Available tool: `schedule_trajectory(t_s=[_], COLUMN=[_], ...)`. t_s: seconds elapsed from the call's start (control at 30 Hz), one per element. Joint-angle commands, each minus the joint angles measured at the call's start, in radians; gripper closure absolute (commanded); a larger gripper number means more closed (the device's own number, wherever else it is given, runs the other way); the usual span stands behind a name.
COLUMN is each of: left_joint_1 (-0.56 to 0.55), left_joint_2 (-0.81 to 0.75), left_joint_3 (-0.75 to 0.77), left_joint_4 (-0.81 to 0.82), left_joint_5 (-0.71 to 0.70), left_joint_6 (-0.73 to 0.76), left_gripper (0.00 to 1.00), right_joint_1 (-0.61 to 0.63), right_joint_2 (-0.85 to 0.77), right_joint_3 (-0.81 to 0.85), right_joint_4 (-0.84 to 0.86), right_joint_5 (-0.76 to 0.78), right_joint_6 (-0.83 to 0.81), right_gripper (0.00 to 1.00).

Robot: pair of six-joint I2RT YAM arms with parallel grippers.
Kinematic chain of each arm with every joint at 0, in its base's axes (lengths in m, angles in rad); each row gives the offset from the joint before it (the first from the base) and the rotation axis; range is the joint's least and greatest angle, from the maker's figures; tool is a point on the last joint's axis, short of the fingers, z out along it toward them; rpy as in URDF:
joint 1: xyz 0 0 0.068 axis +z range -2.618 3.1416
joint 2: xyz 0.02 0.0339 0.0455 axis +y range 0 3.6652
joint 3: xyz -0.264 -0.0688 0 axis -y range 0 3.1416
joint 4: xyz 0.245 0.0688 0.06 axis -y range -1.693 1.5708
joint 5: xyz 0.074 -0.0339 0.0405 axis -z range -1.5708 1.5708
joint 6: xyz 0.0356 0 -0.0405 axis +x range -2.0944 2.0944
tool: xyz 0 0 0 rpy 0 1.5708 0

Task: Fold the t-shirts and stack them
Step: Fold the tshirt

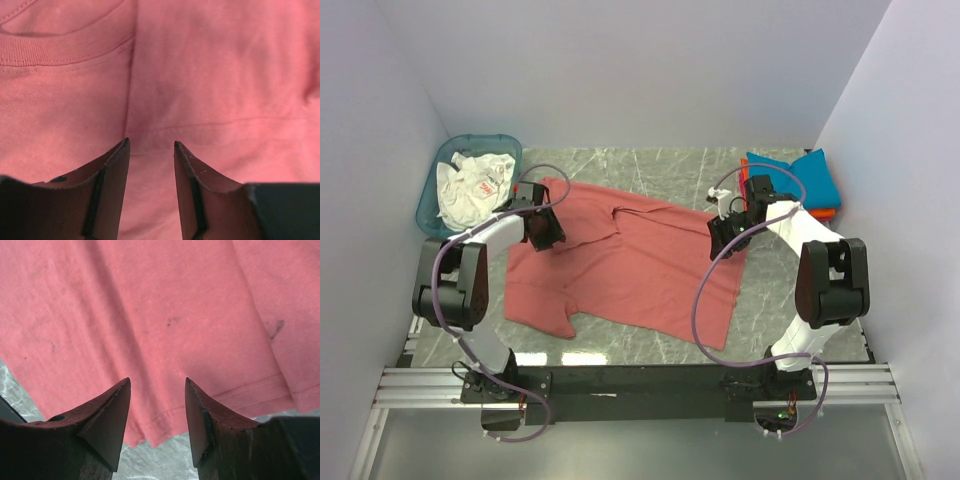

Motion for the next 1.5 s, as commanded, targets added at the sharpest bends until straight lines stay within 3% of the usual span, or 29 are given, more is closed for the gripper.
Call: schedule_trajectory(t_s=[0.0, 0.17, 0.3, 0.5, 0.87, 1.1, 1.47], left_joint_1=[-0.007, -0.008, -0.016, -0.019, -0.021, -0.007, 0.084], left_joint_2=[0.025, -0.011, -0.027, 0.219, 0.496, 0.559, 0.527], left_joint_3=[0.020, 0.031, 0.118, 0.417, 0.680, 0.714, 0.605], left_joint_4=[0.001, 0.020, 0.060, -0.056, -0.128, -0.160, -0.140], left_joint_5=[-0.056, -0.066, -0.026, 0.043, 0.089, 0.056, 0.045], left_joint_6=[-0.024, -0.007, 0.071, 0.154, 0.211, 0.205, 0.146], left_gripper=[0.54, 0.56, 0.55, 0.63, 0.72, 0.71, 0.71], right_joint_1=[0.006, 0.005, 0.006, 0.006, 0.035, 0.052, 0.094], right_joint_2=[-0.040, -0.047, -0.018, 0.144, 0.293, 0.373, 0.471], right_joint_3=[-0.016, -0.008, 0.062, 0.219, 0.366, 0.441, 0.547], right_joint_4=[0.041, 0.065, 0.082, 0.041, 0.065, 0.033, -0.017], right_joint_5=[0.023, 0.063, 0.103, 0.190, 0.380, 0.440, 0.485], right_joint_6=[0.005, 0.021, 0.061, 0.072, 0.086, 0.083, 0.071], right_gripper=[0.45, 0.46, 0.59, 0.79, 0.87, 0.87, 0.88])
